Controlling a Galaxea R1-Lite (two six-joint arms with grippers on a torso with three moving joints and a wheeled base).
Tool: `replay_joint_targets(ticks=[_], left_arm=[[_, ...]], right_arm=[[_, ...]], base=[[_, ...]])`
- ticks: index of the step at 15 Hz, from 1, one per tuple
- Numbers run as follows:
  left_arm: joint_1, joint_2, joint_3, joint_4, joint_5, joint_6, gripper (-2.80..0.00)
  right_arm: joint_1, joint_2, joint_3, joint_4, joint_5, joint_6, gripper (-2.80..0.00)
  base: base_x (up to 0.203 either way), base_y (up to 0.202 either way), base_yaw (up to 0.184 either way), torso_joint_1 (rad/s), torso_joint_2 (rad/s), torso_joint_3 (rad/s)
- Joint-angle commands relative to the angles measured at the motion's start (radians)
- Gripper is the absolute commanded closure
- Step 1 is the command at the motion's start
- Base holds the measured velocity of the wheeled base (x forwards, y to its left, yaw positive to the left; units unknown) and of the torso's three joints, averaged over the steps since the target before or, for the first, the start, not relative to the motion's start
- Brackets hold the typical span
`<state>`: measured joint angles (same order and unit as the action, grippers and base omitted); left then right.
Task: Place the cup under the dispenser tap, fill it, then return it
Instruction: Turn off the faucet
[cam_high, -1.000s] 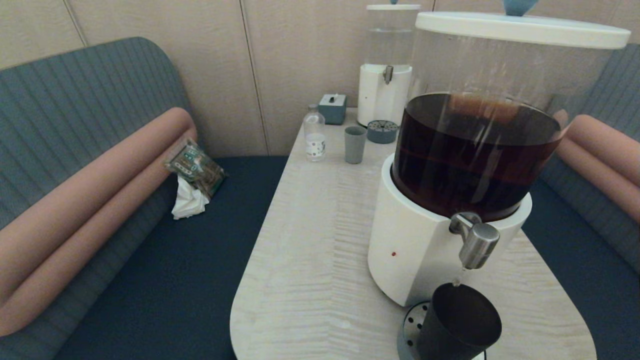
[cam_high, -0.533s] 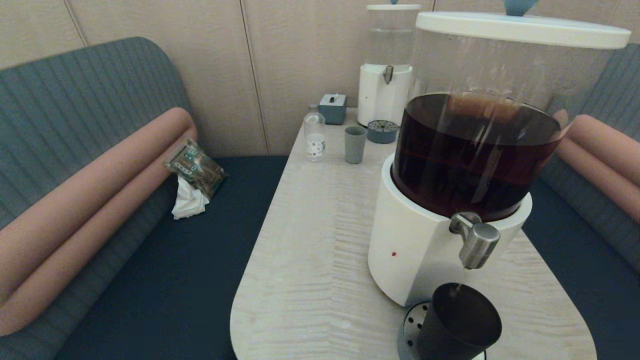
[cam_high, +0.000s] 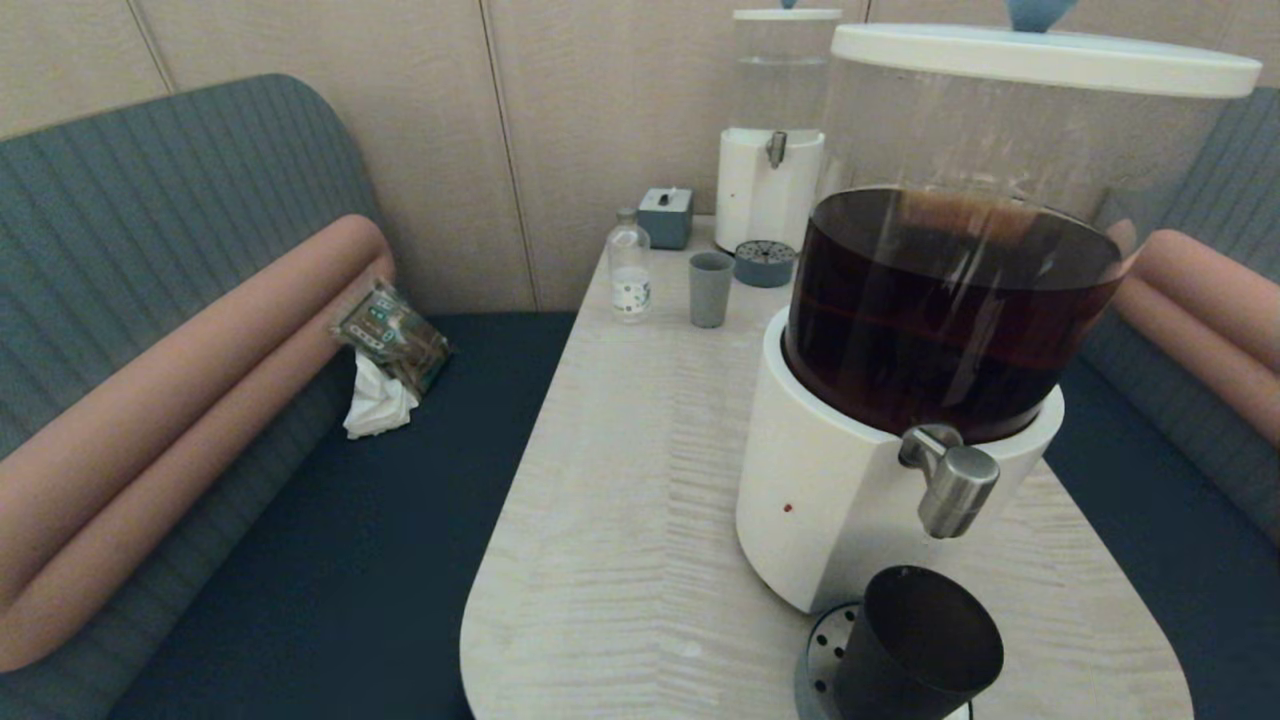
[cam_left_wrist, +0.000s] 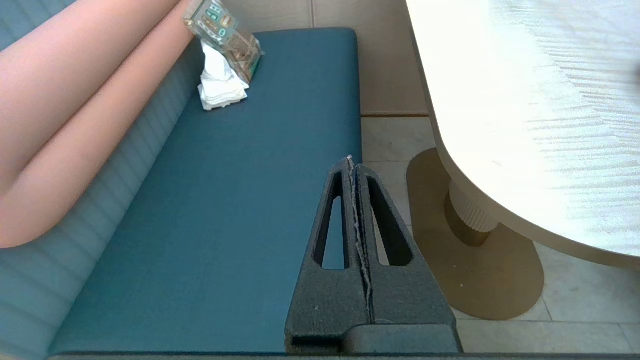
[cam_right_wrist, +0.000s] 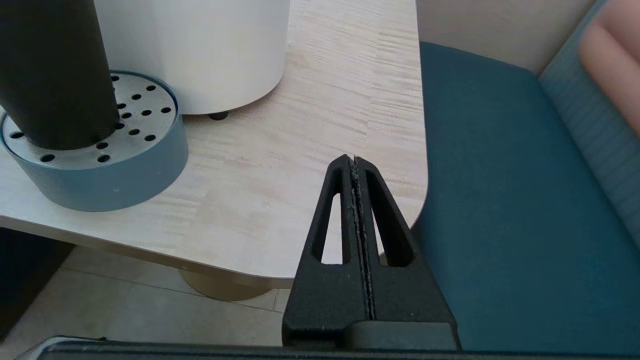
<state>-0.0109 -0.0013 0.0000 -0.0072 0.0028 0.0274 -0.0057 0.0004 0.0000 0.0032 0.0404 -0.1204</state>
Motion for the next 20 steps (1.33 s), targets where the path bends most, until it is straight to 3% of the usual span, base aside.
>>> replay_joint_targets(ticks=[1, 15, 18, 20], left_arm=[[0.0, 0.0, 0.0, 0.0, 0.0, 0.0, 0.0], [0.0, 0.0, -0.031, 0.022, -0.011, -0.006, 0.0], [0.0, 0.038, -0.293, 0.181, -0.072, -0.025, 0.0], [0.0, 0.166, -0.518, 0.277, -0.154, -0.089, 0.0]], right_arm=[[0.0, 0.0, 0.009, -0.002, -0.001, 0.011, 0.0], [0.0, -0.002, 0.009, 0.004, -0.014, 0.03, 0.0], [0.0, -0.002, 0.009, 0.004, -0.014, 0.03, 0.0], [0.0, -0.002, 0.009, 0.004, -0.014, 0.03, 0.0]], base=[[0.0, 0.0, 0.0, 0.0, 0.0, 0.0], [0.0, 0.0, 0.0, 0.0, 0.0, 0.0], [0.0, 0.0, 0.0, 0.0, 0.0, 0.0], [0.0, 0.0, 0.0, 0.0, 0.0, 0.0]])
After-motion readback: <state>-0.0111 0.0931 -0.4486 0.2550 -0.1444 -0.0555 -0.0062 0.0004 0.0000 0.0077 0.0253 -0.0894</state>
